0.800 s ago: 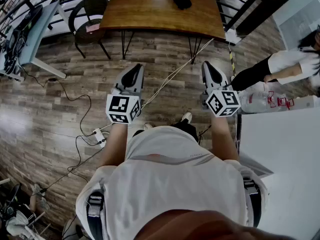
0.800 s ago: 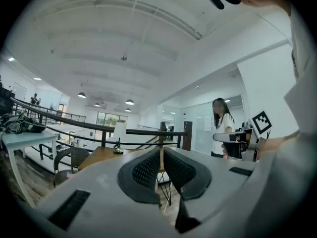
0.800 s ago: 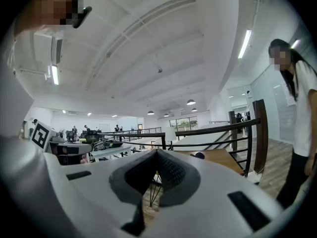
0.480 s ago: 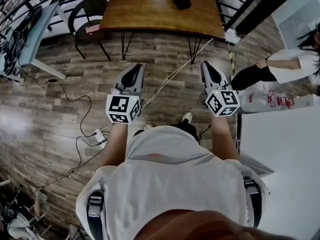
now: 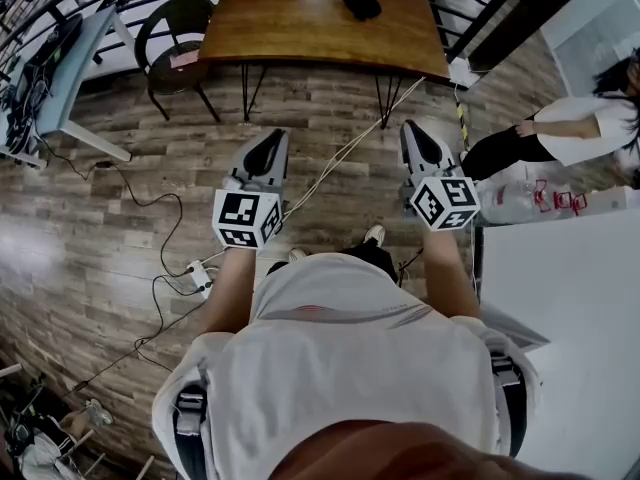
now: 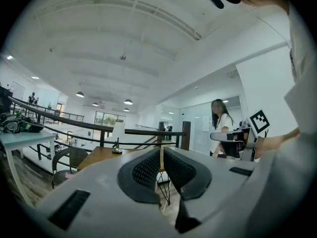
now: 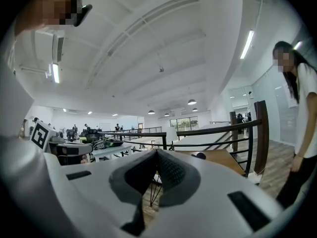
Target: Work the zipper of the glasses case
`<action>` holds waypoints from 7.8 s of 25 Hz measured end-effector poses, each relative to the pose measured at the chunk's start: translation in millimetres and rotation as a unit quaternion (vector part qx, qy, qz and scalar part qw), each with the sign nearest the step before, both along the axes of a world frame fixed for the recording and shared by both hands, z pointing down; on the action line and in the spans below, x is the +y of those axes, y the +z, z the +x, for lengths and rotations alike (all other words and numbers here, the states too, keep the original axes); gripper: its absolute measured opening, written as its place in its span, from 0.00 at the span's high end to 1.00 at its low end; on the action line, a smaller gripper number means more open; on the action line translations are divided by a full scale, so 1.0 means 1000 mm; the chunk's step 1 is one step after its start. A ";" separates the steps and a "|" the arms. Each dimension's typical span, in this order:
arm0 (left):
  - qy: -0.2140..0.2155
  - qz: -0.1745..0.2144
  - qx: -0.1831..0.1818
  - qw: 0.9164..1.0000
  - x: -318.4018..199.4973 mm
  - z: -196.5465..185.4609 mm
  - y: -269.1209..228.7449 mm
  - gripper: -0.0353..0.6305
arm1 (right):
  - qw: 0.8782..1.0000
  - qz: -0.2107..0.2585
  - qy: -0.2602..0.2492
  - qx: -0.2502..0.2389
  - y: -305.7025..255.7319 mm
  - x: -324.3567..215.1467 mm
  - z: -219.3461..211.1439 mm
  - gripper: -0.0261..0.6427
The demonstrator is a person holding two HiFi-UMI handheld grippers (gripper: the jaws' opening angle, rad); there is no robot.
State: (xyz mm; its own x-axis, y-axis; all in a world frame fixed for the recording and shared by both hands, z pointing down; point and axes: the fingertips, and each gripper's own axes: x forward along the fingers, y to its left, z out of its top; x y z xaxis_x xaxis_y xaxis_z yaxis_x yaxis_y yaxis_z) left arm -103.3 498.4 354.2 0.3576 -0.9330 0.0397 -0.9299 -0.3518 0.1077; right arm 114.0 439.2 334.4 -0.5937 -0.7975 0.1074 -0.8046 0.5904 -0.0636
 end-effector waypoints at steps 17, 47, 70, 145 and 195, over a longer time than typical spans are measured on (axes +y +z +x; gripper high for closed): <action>-0.011 -0.010 0.029 0.999 -0.063 0.002 0.012 0.90 | 1.000 -0.016 -0.002 0.006 0.007 -0.068 0.001 0.89; 0.053 -0.039 -0.014 0.998 -0.430 0.113 -0.001 0.90 | 0.997 -0.072 0.025 -0.019 0.047 -0.410 0.098 0.89; 0.131 -0.093 0.020 0.987 -0.665 -0.012 0.056 0.90 | 0.989 -0.107 0.094 0.035 0.082 -0.610 -0.031 0.89; 0.074 -0.244 0.016 0.967 -0.690 -0.015 0.168 0.90 | 0.951 -0.226 0.017 0.210 0.316 -0.756 -0.057 0.45; 0.239 -0.241 -0.100 0.935 -0.886 0.159 0.281 0.90 | 0.939 -0.317 -0.032 0.133 0.349 -0.772 -0.035 0.25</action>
